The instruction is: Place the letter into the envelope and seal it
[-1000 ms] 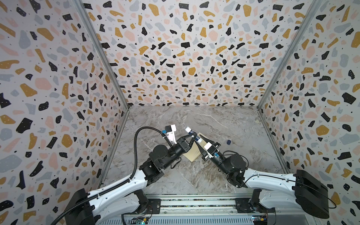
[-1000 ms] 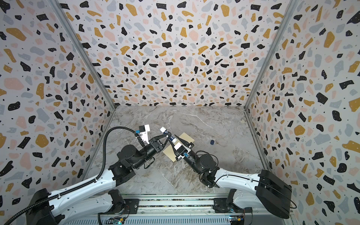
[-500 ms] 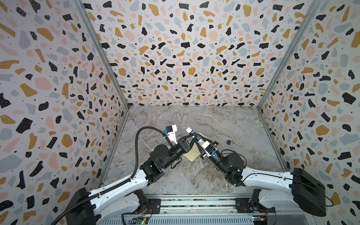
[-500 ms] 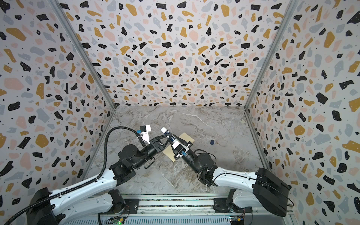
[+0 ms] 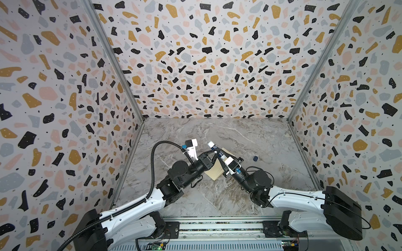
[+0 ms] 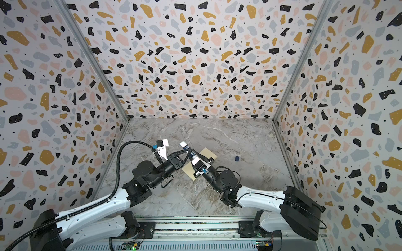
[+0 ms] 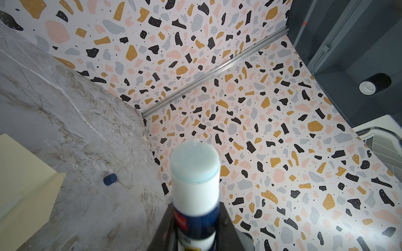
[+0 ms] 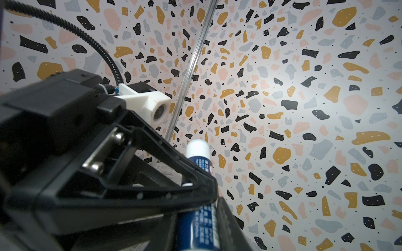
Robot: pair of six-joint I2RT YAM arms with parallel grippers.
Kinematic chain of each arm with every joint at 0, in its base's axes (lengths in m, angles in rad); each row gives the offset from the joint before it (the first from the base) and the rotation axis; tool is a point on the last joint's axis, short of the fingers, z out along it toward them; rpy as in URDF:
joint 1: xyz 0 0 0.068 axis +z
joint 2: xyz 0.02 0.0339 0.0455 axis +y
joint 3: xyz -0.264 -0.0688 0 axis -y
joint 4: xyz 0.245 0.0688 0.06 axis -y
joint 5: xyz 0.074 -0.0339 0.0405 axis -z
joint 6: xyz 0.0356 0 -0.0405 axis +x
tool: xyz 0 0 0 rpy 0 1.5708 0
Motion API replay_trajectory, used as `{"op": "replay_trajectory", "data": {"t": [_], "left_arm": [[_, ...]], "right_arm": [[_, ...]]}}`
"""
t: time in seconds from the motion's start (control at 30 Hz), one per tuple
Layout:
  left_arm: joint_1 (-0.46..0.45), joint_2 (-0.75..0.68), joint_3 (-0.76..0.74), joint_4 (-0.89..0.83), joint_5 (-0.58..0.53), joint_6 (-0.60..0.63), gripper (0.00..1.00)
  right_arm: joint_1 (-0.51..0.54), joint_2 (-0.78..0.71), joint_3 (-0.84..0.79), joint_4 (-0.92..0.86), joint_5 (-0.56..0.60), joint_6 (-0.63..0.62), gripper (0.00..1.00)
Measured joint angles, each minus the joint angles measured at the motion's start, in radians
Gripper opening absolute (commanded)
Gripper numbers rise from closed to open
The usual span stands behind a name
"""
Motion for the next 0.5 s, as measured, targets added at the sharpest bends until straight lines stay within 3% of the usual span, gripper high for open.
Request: {"op": "replay_trajectory", "data": {"t": [0.17,0.33,0.5], "left_arm": [[0.0,-0.029,0.106,-0.161,-0.051,0.162,0.66],[-0.001,-0.109,0.198,-0.32,-0.166,0.381,0.75],[-0.001,-0.059,0.259,-0.447,-0.234,0.551,0.75]], "right_arm": [[-0.026,-0.098,0.0,-0.107,0.007,0.03,0.0],[-0.092,-0.264,0.006,-0.288,0.021,0.099,0.0],[-0.14,-0.367,0.081,-0.55,0.084,0.2,0.0]]}}
